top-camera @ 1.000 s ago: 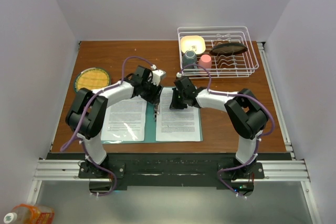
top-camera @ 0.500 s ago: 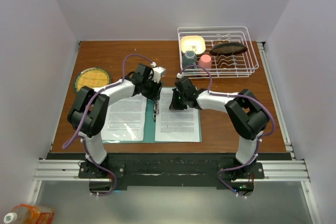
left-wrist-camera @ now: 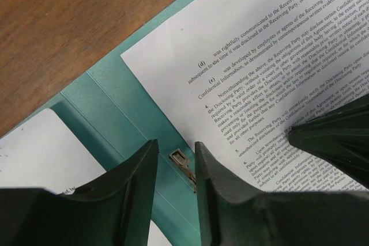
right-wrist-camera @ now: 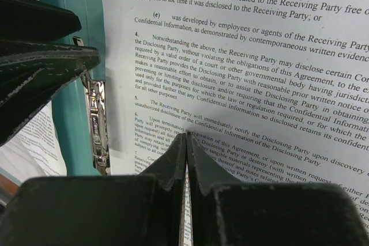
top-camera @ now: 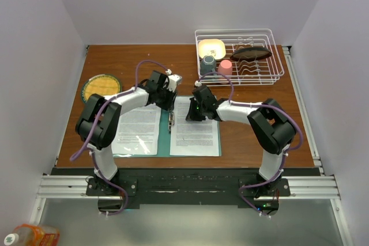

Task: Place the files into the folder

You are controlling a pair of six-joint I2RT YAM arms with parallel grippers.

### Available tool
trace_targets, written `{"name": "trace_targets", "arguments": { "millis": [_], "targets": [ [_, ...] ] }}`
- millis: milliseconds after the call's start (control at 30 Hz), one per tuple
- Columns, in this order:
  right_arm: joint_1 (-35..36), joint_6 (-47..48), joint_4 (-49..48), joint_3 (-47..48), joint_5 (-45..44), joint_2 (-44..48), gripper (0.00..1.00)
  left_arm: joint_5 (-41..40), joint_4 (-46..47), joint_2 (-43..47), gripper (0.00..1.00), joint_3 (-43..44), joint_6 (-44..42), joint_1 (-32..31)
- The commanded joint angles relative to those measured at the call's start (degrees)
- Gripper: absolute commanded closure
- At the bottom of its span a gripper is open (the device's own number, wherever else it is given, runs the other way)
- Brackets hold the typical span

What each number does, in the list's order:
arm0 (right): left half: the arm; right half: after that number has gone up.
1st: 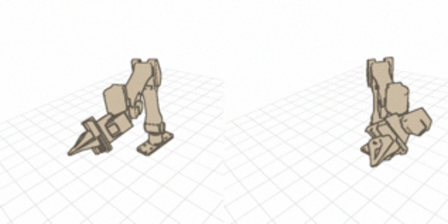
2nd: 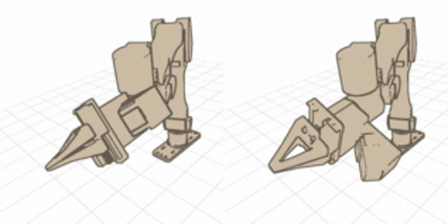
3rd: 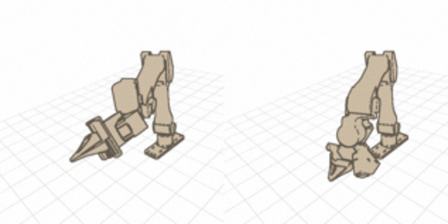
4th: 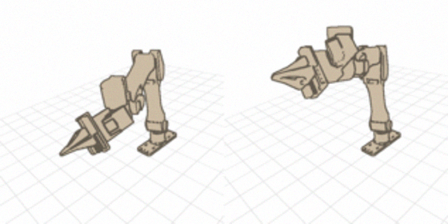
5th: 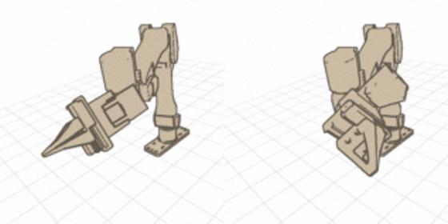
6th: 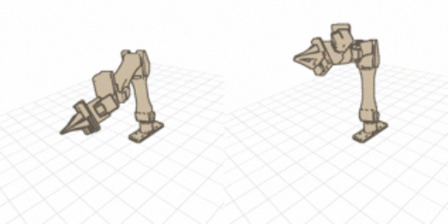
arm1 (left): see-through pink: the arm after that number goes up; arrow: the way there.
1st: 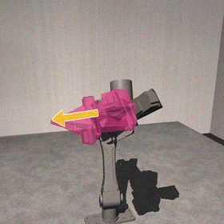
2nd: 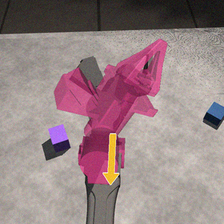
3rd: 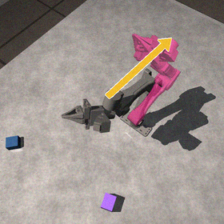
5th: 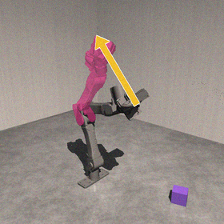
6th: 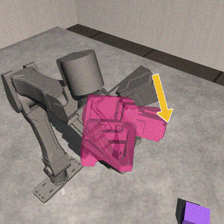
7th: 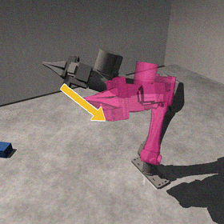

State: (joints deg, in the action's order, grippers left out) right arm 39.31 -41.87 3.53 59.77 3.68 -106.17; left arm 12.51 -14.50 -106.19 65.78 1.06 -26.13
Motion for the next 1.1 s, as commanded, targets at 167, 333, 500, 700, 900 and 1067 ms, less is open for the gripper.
{"name": "trace_targets", "arguments": {
  "millis": [167,333,500,700,900,1067],
  "targets": [
    [0.8,-0.1,5.2,-2.5,-0.6,-1.1,0.98,1.4,0.1,-1.0,0.67,2.3,0.6,0.5],
    [0.9,-0.2,5.1,-2.5,-0.5,-1.2,0.98,3.0,-1.5,0.4,0.93,2.8,-0.8,0.5],
    [0.9,-0.1,5.1,-2.5,-0.7,-1.6,0.98,4.7,-4.2,5.6,0.96,3.0,-2.7,0.4],
    [0.8,-0.6,4.9,-2.5,-0.8,-1.8,0.99,7.1,-6.9,9.9,0.96,1.8,-4.4,0.4],
    [0.9,-0.7,5.3,-2.6,-1.1,-2.0,0.99,9.0,-9.2,12.8,0.97,-1.2,-6.8,0.4],
    [0.9,-1.4,5.7,-2.5,-1.4,-2.0,0.99,11.3,-11.2,16.1,0.93,-3.8,-9.4,0.4]
  ]
}}
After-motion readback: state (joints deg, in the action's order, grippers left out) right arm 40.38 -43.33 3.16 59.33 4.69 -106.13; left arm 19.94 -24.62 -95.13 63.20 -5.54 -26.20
